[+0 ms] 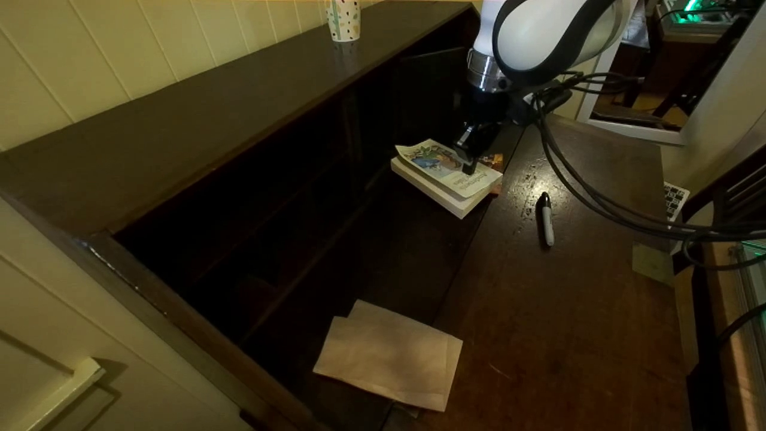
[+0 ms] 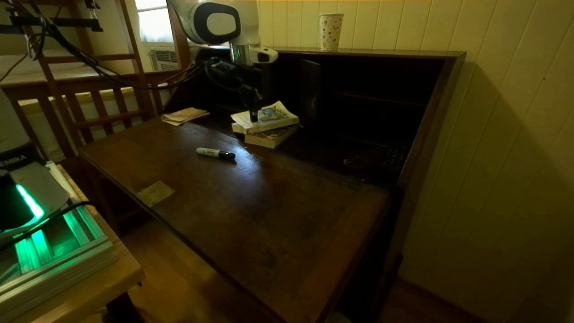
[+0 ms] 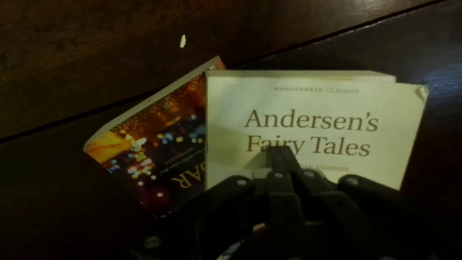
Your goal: Turn the white book around in an anticlockwise direction
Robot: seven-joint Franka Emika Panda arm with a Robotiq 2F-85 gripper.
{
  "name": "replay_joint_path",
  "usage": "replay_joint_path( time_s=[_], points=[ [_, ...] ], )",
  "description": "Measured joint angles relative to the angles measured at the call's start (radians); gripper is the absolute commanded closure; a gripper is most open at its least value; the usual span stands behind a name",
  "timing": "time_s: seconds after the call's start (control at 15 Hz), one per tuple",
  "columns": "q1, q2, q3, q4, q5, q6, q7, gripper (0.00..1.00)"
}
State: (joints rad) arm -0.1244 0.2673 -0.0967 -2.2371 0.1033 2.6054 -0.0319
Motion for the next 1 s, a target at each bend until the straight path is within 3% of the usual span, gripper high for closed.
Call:
replay_joint_path(
  time_s=[0.4, 0.87, 1.0],
  points=[
    [0.002, -0.026, 0.059, 0.0, 0.045, -0.031, -0.034, 1.0],
    [0.003, -0.03, 0.151, 0.002, 0.244, -0.031, -0.126, 1.0],
    [0.01, -0.027, 0.16, 0.002, 0.254, -0.031, -0.133, 1.0]
  ],
)
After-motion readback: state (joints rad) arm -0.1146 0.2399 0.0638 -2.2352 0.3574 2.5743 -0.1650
